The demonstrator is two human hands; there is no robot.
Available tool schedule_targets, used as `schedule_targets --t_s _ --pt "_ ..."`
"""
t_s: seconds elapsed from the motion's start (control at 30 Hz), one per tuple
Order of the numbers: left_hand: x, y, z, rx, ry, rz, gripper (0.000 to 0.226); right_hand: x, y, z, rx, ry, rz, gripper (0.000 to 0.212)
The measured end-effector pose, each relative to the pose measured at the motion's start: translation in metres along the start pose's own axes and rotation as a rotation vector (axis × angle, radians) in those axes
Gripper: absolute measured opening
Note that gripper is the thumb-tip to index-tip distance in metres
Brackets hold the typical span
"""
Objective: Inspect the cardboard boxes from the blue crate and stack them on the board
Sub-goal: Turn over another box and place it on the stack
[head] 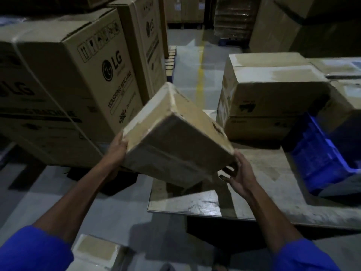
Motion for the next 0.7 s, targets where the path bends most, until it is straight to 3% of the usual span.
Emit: schedule_targets --t_s 0.1,0.2,0.3,0.43,0.63,0.7 --pt "0.025 -0.023 0.031 0.090 -0.114 -0.224 0.054 0.031 -0.004 0.001 0.035 0.133 -0.075 0.051" --pt "0.016 -0.047 0.079 0.212 -0.424 -0.352 0.069 0.054 -0.011 0.007 0.112 -0.048 -0.143 0.055" --pt "0.016 -0.047 0.103 0.237 -0.531 -0.368 0.077 0.062 -0.012 0.001 0.100 -0.232 -0.187 0.065" --pt "0.040 -0.043 0.119 0.299 -0.431 -0.379 0.077 0.059 -0.011 -0.012 0.030 -0.411 -0.243 0.041" --pt "0.060 -0.037 0.128 0.222 -0.188 -0.304 0.054 0.050 -0.001 -0.029 -0.117 -0.579 -0.246 0.040" --pt "0.063 -0.031 0.128 0.178 -0.166 -0.291 0.056 0.048 0.005 -0.027 -0.129 -0.631 -0.222 0.047"
Point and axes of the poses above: each hand's wrist, its own y-axis towards the middle knuckle, its own z-axis out of the palm, x = y × z, the point moved 10 cm from there along y, towards the middle knuckle, and after that the axes turned 6 degrees about -x, right-handed, at the moved point
